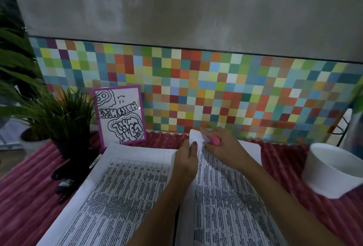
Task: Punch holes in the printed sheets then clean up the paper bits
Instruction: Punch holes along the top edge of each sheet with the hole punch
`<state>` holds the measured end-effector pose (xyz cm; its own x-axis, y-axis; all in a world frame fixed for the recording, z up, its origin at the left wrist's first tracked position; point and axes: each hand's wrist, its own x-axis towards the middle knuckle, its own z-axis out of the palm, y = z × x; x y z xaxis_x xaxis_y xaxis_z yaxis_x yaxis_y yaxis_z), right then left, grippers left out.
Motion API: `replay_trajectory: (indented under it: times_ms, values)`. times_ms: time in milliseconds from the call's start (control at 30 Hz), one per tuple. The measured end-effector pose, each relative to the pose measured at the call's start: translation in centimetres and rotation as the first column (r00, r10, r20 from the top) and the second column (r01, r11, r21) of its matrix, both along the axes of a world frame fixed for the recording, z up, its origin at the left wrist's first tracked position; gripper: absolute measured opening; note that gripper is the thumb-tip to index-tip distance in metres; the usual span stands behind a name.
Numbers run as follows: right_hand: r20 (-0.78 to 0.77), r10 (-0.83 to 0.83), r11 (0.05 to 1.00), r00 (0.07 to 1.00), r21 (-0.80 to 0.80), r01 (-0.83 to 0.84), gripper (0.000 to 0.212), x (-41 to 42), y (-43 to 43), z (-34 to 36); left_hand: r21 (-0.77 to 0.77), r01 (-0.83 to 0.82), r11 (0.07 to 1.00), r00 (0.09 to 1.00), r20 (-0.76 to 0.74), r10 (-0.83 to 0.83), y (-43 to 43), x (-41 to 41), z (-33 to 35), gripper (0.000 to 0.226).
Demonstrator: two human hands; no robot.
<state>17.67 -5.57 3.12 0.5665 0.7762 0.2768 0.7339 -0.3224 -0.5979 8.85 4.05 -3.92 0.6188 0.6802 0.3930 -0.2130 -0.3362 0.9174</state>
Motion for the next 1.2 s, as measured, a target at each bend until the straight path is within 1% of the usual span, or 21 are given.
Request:
replay_trajectory:
  times_ms: [100,200,233,333,367,433,500,600,667,733,833,867,900,933,967,1000,1033,1067,1100,1133,1200]
  values:
    - [0.001,-0.007,0.999,1.000,0.052,0.007,0.022,-0.5,-0.1,0.8,0.023,0.006,1.000,1.000,0.017,-0.007,0.0,-0.1,0.0,0.040]
    - [-0.007,0.011,0.998,1.000,0.061,-0.010,0.042,-1.2,0.0,1.1,0.045,0.003,0.999,0.999,0.037,-0.005,-0.3,-0.1,-0.1,0.040]
    - [-0.011,0.008,0.998,1.000,0.063,-0.008,0.043,-1.3,0.0,1.1,0.054,-0.006,0.999,0.999,0.046,0.004,-0.3,-0.1,-0.1,0.040]
    - [0.032,-0.032,0.997,0.999,0.065,0.030,0.028,-1.5,-0.1,1.4,0.054,-0.036,0.998,0.996,0.083,0.031,-0.6,-0.3,0.3,0.045]
    - [0.043,-0.037,0.998,0.998,0.053,0.035,0.027,-1.6,-0.1,1.5,0.052,-0.047,0.998,0.995,0.090,0.042,-0.5,-0.4,0.3,0.046]
    - [0.029,-0.022,0.999,0.999,0.036,0.021,0.030,-1.8,-0.2,1.8,0.059,-0.064,0.996,0.993,0.100,0.058,-0.6,-0.5,0.3,0.047]
    - [-0.016,-0.019,0.998,1.000,0.064,0.020,0.035,-1.8,-0.3,2.2,0.055,-0.050,0.997,0.993,0.113,0.044,-0.7,-0.6,0.4,0.046]
    - [0.001,-0.095,0.989,0.996,0.112,0.094,0.037,-1.7,-0.1,2.1,0.068,-0.057,0.996,0.991,0.125,0.048,-0.9,-0.7,0.8,0.047]
    - [-0.020,-0.149,0.977,0.989,0.154,0.150,0.035,-1.9,0.1,1.7,0.088,-0.020,0.996,0.993,0.118,0.010,-1.0,-0.7,1.1,0.044]
    - [-0.035,-0.164,0.968,0.986,0.185,0.168,0.034,-1.9,0.2,1.3,0.103,0.016,0.995,0.994,0.103,-0.027,-0.9,-0.8,1.2,0.036]
    - [-0.055,-0.138,0.972,0.989,0.185,0.146,0.036,-1.5,0.4,0.9,0.112,0.018,0.994,0.996,0.084,-0.028,-0.7,-0.9,1.0,0.032]
    - [-0.099,-0.124,0.963,0.987,0.229,0.144,0.041,-1.5,0.3,1.1,0.109,0.019,0.994,0.995,0.091,-0.029,-0.8,-0.9,0.9,0.032]
    - [-0.170,-0.112,0.929,0.979,0.333,0.164,0.048,-1.4,0.1,1.4,0.109,0.017,0.994,0.994,0.102,-0.028,-0.8,-1.0,0.9,0.032]
    - [-0.257,-0.102,0.841,0.961,0.494,0.222,0.053,-1.2,-0.2,2.1,0.113,0.014,0.993,0.993,0.113,-0.026,-0.7,-1.0,0.8,0.034]
    - [-0.347,-0.088,0.690,0.934,0.655,0.308,0.053,-0.8,-0.4,3.0,0.124,0.015,0.992,0.992,0.120,-0.030,-0.7,-1.0,0.8,0.034]
    - [-0.433,-0.054,0.520,0.900,0.757,0.395,0.047,-0.2,-0.7,4.2,0.135,0.020,0.991,0.992,0.121,-0.037,-0.8,-1.0,0.8,0.032]
    - [-0.500,0.017,0.378,0.866,0.805,0.458,0.036,0.4,-0.7,5.5,0.144,0.027,0.989,0.992,0.115,-0.044,-0.9,-1.0,0.8,0.031]
    - [-0.536,0.096,0.302,0.839,0.819,0.488,0.024,0.8,-0.5,6.5,0.146,0.038,0.989,0.993,0.107,-0.054,-1.0,-0.9,0.7,0.030]
    - [-0.542,0.162,0.276,0.824,0.827,0.490,0.015,0.9,-0.3,7.3,0.148,0.052,0.988,0.992,0.103,-0.068,-1.1,-0.9,0.6,0.028]
    - [-0.533,0.199,0.281,0.822,0.835,0.474,0.014,0.9,0.2,7.7,0.154,0.057,0.986,0.992,0.105,-0.074,-1.1,-0.8,0.6,0.025]
    - [-0.496,0.261,0.296,0.828,0.858,0.420,0.018,0.5,1.3,7.8,0.173,0.042,0.984,0.991,0.115,-0.062,-1.1,-0.8,0.4,0.023]
